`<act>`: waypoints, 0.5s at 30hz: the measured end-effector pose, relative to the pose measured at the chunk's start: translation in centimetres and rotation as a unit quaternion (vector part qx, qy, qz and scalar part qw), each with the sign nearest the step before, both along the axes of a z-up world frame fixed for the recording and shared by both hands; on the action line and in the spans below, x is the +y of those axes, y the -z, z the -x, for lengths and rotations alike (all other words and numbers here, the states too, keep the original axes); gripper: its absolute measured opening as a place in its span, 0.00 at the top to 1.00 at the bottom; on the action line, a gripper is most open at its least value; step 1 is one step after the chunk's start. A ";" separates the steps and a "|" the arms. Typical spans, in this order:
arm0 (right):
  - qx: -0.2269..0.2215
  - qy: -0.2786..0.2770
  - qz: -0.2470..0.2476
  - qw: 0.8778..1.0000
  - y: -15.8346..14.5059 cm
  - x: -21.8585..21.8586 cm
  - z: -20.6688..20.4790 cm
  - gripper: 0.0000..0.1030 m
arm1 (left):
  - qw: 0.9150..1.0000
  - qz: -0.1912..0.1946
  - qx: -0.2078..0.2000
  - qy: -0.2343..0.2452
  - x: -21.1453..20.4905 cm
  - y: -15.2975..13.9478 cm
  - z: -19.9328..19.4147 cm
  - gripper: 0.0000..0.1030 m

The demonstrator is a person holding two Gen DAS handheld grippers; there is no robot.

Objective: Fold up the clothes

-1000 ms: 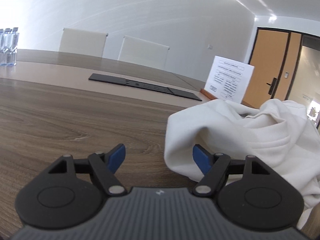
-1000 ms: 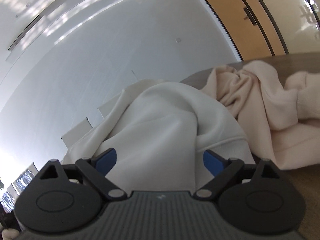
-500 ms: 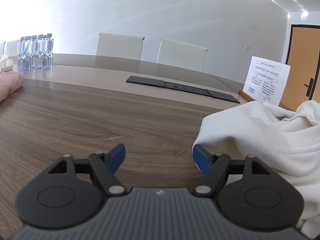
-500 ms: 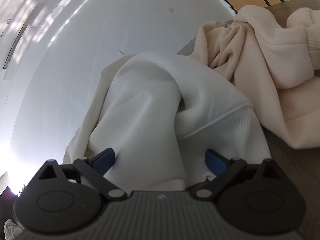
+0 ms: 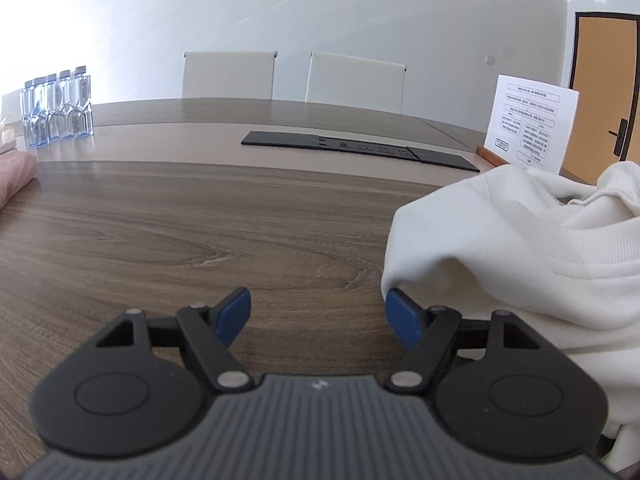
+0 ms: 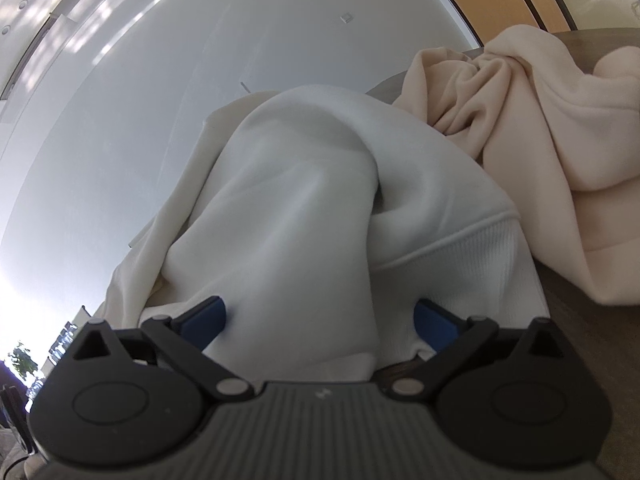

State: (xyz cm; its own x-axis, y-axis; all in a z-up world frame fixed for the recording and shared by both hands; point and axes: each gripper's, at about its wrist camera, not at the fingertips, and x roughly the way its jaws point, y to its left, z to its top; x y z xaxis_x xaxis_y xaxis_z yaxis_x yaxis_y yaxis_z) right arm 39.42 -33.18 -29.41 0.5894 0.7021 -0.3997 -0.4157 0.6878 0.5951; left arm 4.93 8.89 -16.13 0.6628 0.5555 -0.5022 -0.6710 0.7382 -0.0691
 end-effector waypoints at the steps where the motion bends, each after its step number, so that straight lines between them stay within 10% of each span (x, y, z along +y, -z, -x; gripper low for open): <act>1: -0.003 0.004 0.011 1.000 0.1 0.1 0.1 0.01 | 1.000 0.000 0.002 0.002 0.0 0.0 -0.1 0.30; 4: -0.021 0.029 0.049 0.998 0.0 1.1 0.8 0.07 | 1.000 0.010 0.003 0.014 0.1 0.2 -0.1 0.30; 11: -0.088 0.129 0.141 0.978 -1.5 5.6 4.9 0.81 | 0.997 0.035 -0.016 0.069 1.0 -0.7 1.0 0.30; 15: -0.157 0.154 0.162 0.962 -4.4 9.3 7.4 0.88 | 0.991 0.008 -0.087 0.101 2.1 -2.2 4.6 0.29</act>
